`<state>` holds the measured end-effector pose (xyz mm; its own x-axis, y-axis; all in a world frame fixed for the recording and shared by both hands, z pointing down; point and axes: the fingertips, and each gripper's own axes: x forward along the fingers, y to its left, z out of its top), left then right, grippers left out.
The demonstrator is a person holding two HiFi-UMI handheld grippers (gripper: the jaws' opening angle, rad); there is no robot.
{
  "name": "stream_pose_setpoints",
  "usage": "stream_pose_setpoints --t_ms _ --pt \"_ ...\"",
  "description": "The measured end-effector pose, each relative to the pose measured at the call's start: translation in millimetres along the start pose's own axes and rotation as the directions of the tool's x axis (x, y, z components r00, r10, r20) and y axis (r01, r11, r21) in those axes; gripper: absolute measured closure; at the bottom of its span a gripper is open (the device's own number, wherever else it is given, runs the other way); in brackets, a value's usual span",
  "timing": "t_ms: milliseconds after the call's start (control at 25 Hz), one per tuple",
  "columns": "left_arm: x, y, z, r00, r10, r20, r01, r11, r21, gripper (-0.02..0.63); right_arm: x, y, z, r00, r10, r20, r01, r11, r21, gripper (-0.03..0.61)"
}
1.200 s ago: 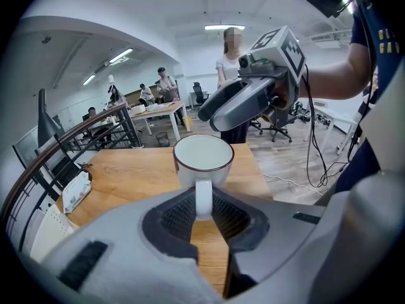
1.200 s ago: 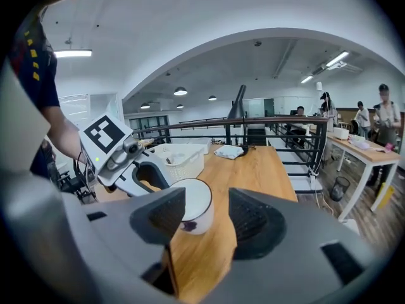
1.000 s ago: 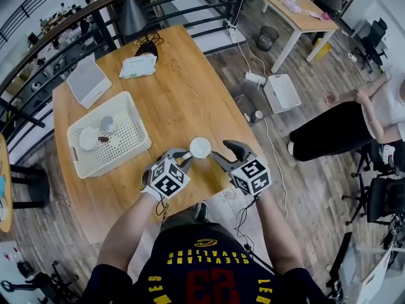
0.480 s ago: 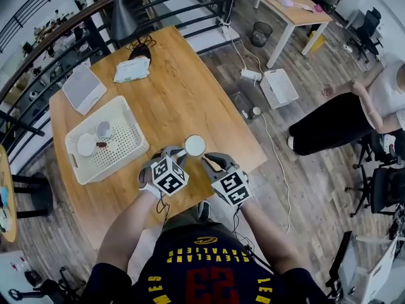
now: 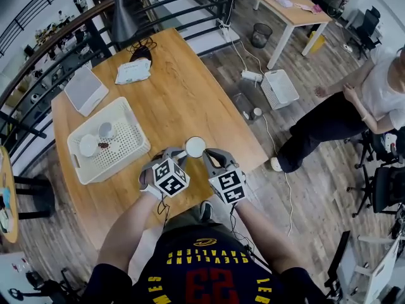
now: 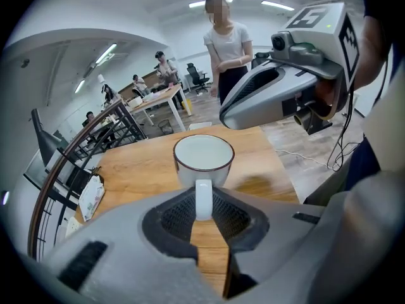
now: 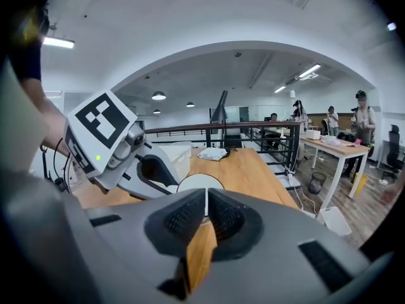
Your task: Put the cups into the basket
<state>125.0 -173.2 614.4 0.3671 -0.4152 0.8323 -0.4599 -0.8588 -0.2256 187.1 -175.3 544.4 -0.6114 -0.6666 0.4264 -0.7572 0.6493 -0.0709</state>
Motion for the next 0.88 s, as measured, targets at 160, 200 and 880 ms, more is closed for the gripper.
stream_pose_setpoints --t_ms 160,200,880 --pt "-4 -1 -1 1.000 0.007 -0.003 -0.007 1.000 -0.009 0.541 -5 5 2 0.999 0.007 0.033 -0.007 1.000 0.013 0.557" --pt "-6 0 -2 1.000 0.010 -0.006 -0.010 1.000 -0.014 0.541 -6 5 2 0.999 0.008 0.038 -0.009 1.000 0.017 0.557" --pt "-94 38 -29 0.980 0.143 0.135 -0.090 0.935 -0.342 0.541 10 41 -15 0.990 0.141 0.003 -0.141 0.988 0.058 0.557"
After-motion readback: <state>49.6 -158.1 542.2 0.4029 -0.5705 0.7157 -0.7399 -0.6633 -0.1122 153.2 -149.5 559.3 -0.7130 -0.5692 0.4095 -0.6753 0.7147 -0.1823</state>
